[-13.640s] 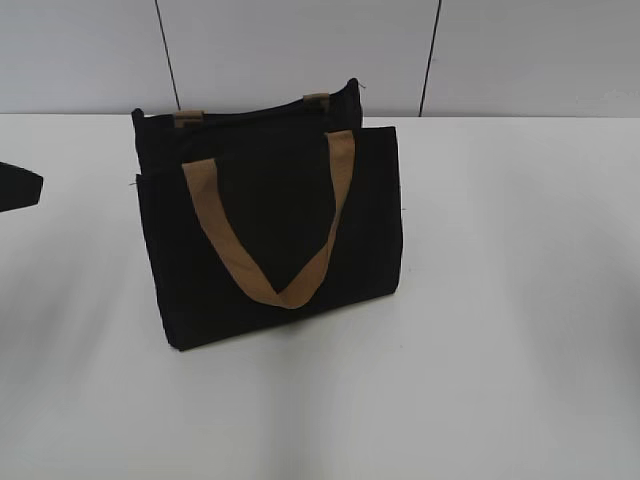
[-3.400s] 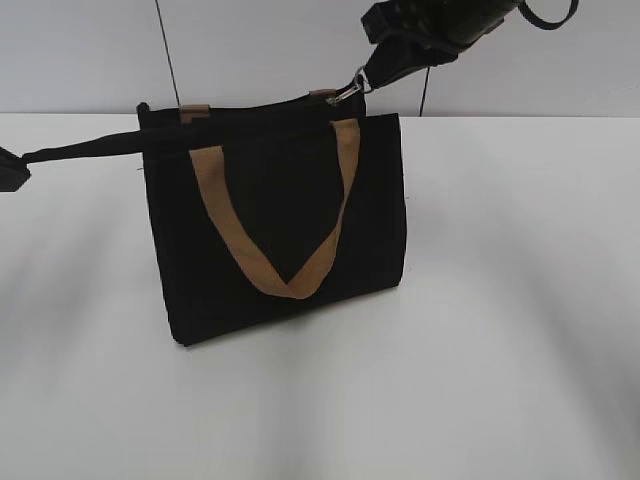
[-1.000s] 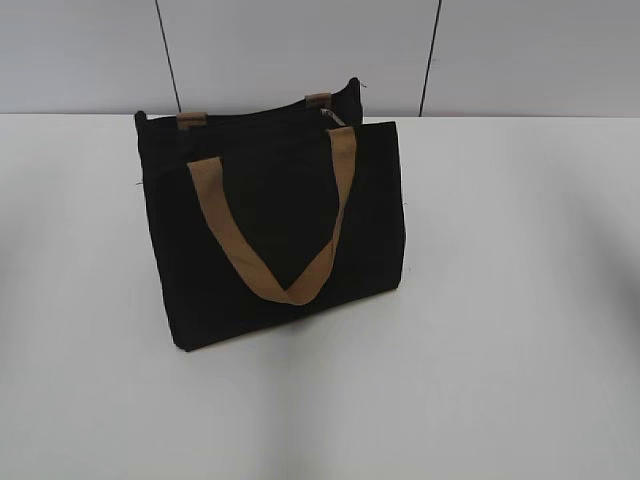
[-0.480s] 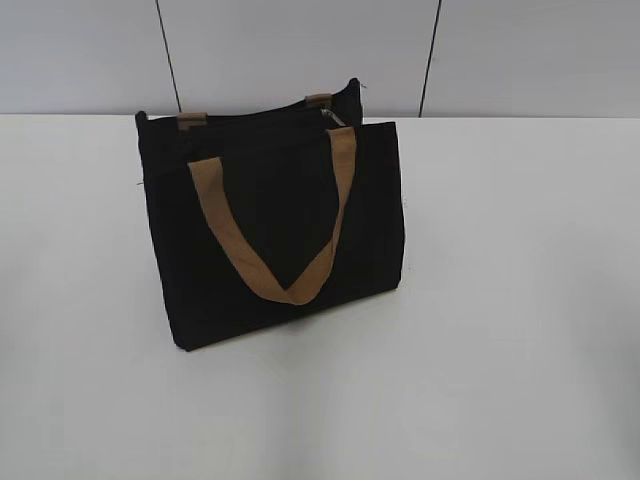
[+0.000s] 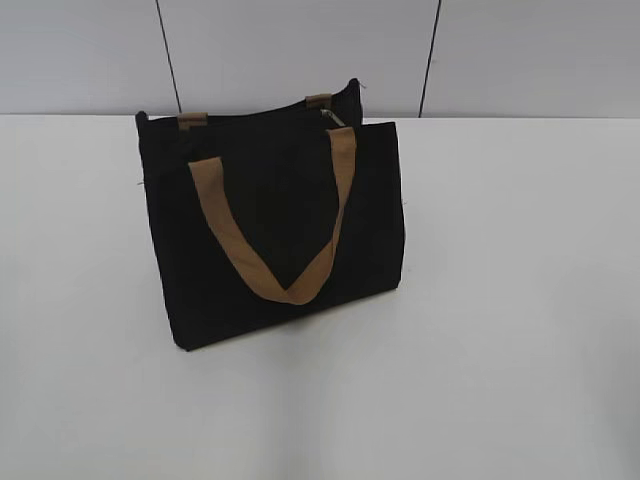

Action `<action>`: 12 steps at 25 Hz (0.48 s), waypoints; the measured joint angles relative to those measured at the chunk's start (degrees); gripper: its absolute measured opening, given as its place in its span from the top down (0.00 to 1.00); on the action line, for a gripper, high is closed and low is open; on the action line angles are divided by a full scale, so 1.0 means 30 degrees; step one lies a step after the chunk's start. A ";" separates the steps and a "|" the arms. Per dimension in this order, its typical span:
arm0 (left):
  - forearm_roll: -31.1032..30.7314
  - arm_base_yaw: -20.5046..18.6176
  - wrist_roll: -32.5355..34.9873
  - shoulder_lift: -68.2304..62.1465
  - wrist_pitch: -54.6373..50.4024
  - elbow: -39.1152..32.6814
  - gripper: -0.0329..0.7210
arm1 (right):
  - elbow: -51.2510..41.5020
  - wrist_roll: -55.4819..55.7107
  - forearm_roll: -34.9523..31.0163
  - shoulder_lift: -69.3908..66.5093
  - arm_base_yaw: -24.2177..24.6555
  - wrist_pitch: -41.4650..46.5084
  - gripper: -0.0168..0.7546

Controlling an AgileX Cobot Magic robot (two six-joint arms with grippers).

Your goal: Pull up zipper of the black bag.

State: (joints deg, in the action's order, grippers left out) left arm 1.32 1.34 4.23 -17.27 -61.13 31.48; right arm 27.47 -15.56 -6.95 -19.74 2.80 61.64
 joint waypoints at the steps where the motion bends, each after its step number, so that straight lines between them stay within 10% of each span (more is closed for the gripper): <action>1: 0.0018 0.0000 0.0000 0.0793 0.0000 -0.0017 0.28 | -0.0084 0.0000 -0.0042 0.0615 0.0000 0.0061 0.43; 12: 0.0076 0.0000 -0.0016 0.5925 -0.0016 -0.0139 0.28 | -0.0205 0.0000 -0.0135 0.6731 0.0000 0.0337 0.43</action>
State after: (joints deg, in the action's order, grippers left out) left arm 1.55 1.34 4.18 0.50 -61.18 31.06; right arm 26.86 -15.56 -7.36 0.45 2.80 62.65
